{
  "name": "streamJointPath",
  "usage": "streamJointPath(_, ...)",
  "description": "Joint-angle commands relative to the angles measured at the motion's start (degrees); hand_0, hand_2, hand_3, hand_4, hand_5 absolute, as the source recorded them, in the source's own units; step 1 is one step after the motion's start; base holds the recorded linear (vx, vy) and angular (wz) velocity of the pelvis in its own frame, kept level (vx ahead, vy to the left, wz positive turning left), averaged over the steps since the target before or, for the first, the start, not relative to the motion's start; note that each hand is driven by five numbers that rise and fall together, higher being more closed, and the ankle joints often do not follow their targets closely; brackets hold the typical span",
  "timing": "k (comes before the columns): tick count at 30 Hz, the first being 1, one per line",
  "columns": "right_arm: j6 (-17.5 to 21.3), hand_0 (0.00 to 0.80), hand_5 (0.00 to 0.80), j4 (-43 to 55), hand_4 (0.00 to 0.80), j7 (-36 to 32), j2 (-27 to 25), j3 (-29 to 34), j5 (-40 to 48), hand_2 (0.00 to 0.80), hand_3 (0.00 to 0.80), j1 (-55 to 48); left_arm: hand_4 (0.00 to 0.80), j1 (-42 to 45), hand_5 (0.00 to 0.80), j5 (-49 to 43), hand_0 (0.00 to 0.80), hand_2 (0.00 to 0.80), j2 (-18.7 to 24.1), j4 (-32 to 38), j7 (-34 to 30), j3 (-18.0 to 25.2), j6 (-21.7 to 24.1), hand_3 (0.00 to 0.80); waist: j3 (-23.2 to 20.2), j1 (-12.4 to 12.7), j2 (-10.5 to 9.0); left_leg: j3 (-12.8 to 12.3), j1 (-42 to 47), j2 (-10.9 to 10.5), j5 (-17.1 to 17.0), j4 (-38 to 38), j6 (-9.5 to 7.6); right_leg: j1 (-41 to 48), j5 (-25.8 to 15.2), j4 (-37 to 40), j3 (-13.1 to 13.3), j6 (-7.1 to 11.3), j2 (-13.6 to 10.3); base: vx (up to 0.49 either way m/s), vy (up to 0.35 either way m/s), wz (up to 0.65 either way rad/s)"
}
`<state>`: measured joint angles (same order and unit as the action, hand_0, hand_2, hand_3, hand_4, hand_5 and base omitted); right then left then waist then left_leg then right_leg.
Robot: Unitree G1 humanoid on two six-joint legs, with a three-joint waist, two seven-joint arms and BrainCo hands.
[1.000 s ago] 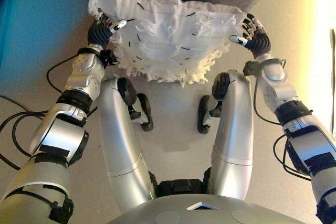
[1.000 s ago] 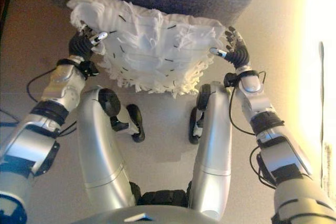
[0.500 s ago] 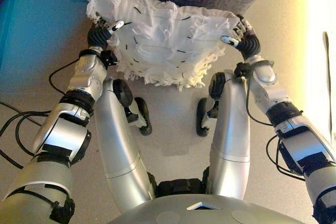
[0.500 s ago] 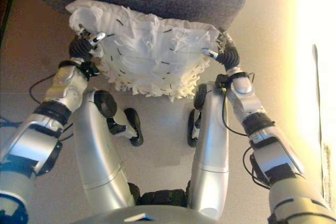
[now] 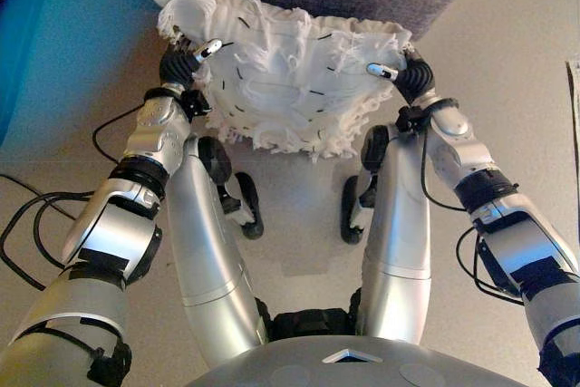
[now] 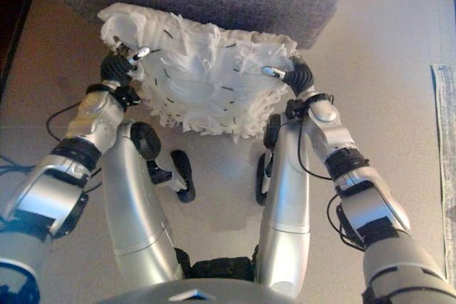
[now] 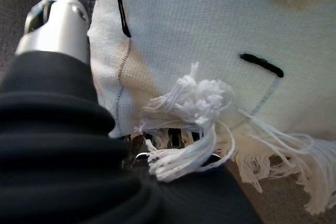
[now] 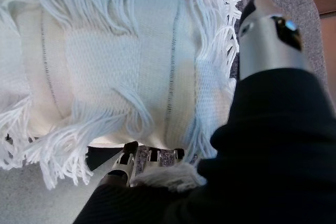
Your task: Pick up the cushion and take it to the sofa
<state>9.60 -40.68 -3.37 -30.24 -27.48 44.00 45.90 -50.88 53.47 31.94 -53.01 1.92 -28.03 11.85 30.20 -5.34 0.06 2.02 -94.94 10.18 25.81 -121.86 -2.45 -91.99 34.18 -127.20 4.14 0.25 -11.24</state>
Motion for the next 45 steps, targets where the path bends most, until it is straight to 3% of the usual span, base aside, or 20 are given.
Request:
streamJointPath(1, -0.5, 0.000, 0.000, 4.9, 0.000, -2.3, 4.9, -2.8, 1.4, 0.000, 0.000, 5.5, 0.000, -3.6, 0.000, -2.9, 0.000, 0.000, -4.9, 5.3, -2.8, -3.7, 2.9, 0.000, -0.4, 2.4, 1.26, -2.9, 5.0, -1.9, 13.6, -5.6, -1.85, 2.0, 0.6, 1.6, -6.0, -5.98, -1.1, 0.007, -0.005, 0.04)
streamJointPath(3, -0.9, 0.000, 0.000, 5.0, 0.000, -2.2, 5.1, -3.0, 1.3, 0.000, 0.000, 5.6, 0.000, -3.7, 0.000, -2.5, 0.000, 0.000, -5.0, 5.7, -3.6, -3.9, 3.2, 0.000, -0.4, 2.5, 1.30, -3.0, 5.0, -1.9, 13.6, -5.7, -1.90, 2.0, 0.6, 1.5, -5.9, -6.03, -1.1, 0.010, 0.004, 0.06)
streamJointPath(4, -1.0, 0.182, 0.182, 5.0, 0.182, -2.1, 5.1, -3.1, 1.2, 0.182, 0.182, 5.6, 0.226, -3.7, 0.226, -2.9, 0.226, 0.226, -5.0, 6.0, -3.4, -4.0, 3.2, 0.226, -0.4, 2.5, 1.35, -3.0, 5.0, -2.0, 13.6, -5.7, -1.93, 2.0, 0.6, 1.4, -5.9, -6.04, -1.1, 0.004, 0.001, 0.05)
streamJointPath(5, -0.8, 0.634, 0.634, 5.0, 0.634, -1.5, 5.3, -3.2, 0.8, 0.634, 0.634, 5.5, 0.251, -3.6, 0.251, -2.8, 0.251, 0.251, -5.1, 6.1, -3.2, -4.1, 3.1, 0.251, -0.4, 2.5, 1.37, -3.0, 5.0, -2.0, 13.5, -5.8, -1.95, 2.0, 0.5, 1.4, -5.9, -6.03, -1.1, 0.001, 0.000, 0.03)
streamJointPath(6, -0.6, 0.800, 0.800, 5.0, 0.800, -1.8, 5.5, -3.1, 0.6, 0.800, 0.800, 5.5, 0.220, -3.5, 0.220, -2.1, 0.220, 0.220, -5.3, 6.3, -3.7, -4.2, 3.1, 0.220, -0.4, 2.6, 1.40, -3.0, 5.0, -2.0, 13.6, -5.8, -1.98, 2.0, 0.6, 1.4, -5.9, -6.02, -1.1, 0.000, 0.000, 0.00)
streamJointPath(7, -0.5, 0.800, 0.800, 5.0, 0.800, -2.1, 5.7, -3.0, -0.1, 0.800, 0.800, 5.6, 0.800, -3.6, 0.800, -2.0, 0.800, 0.800, -5.4, 6.4, -4.6, -4.1, 4.1, 0.800, -0.4, 2.5, 1.36, -3.0, 5.0, -2.0, 13.6, -5.8, -2.03, 2.0, 0.6, 1.4, -6.0, -6.03, -1.0, 0.000, 0.000, 0.00)
streamJointPath(13, -0.5, 0.800, 0.800, 6.1, 0.800, 3.2, 6.0, -3.2, -2.6, 0.800, 0.800, 5.4, 0.800, -3.1, 0.800, -3.2, 0.800, 0.800, -5.9, 7.8, -3.6, -4.8, 3.7, 0.800, -0.4, 2.7, 1.44, -3.3, 5.0, -2.3, 13.5, -5.7, -2.05, 2.0, 0.3, 1.6, -6.0, -5.90, -0.9, 0.000, 0.000, 0.00)
streamJointPath(26, 0.2, 0.800, 0.800, 6.3, 0.800, 3.6, 6.3, -2.2, -2.9, 0.800, 0.800, 4.2, 0.800, -1.8, 0.800, -3.4, 0.800, 0.800, -6.5, 8.9, -4.4, -4.4, 4.1, 0.800, -0.4, 2.9, 1.43, -3.3, 5.0, -2.8, 13.4, -6.2, -2.00, 2.0, 0.3, 1.1, -5.7, -5.71, -1.1, 0.000, 0.000, 0.00)
streamJointPath(31, 0.7, 0.800, 0.800, 6.9, 0.800, 4.3, 5.5, -0.7, -4.2, 0.800, 0.800, 3.4, 0.800, -1.4, 0.800, -3.1, 0.800, 0.800, -5.9, 9.4, -6.3, -3.4, 6.2, 0.800, -0.4, 2.9, 1.49, -3.4, 5.0, -3.4, 12.7, -3.7, -1.70, 2.0, -0.3, 3.1, -6.0, -5.33, -1.8, 0.000, -0.005, 0.02)
streamJointPath(36, 3.4, 0.800, 0.800, 8.0, 0.800, 4.9, 3.8, 3.0, -8.1, 0.800, 0.800, 8.9, 0.800, -5.3, 0.800, -3.3, 0.800, 0.800, -3.6, 11.8, -8.9, 0.2, 12.3, 0.800, -0.4, 3.5, 1.87, -5.2, 5.7, -3.7, 9.4, 13.0, -1.45, 2.1, -3.8, 18.6, -6.7, -4.10, -3.5, -0.146, -0.023, 0.14)
streamJointPath(39, 4.6, 0.800, 0.800, 10.7, 0.800, 4.7, 3.6, 5.1, -11.0, 0.800, 0.800, 9.3, 0.800, -3.8, 0.800, -4.9, 0.800, 0.800, -3.1, 15.1, -9.9, 4.0, 15.8, 0.800, -0.4, 3.9, 1.21, -6.8, 12.3, -3.4, 5.6, 26.6, -1.01, 8.6, -7.5, 32.2, -7.4, -2.96, -2.0, -0.137, -0.048, -0.03)
streamJointPath(45, 8.5, 0.800, 0.800, 20.2, 0.800, 2.3, 5.1, 9.8, -18.1, 0.800, 0.800, 0.4, 0.800, 4.0, 0.800, -9.4, 0.800, 0.800, -4.4, 23.7, -8.2, 8.9, 20.2, 0.800, -1.3, 3.4, 0.57, -5.5, 25.6, -4.9, -2.2, 45.6, 0.79, 23.5, -13.6, 52.0, -7.7, -1.25, 2.1, -0.021, -0.046, -0.10)
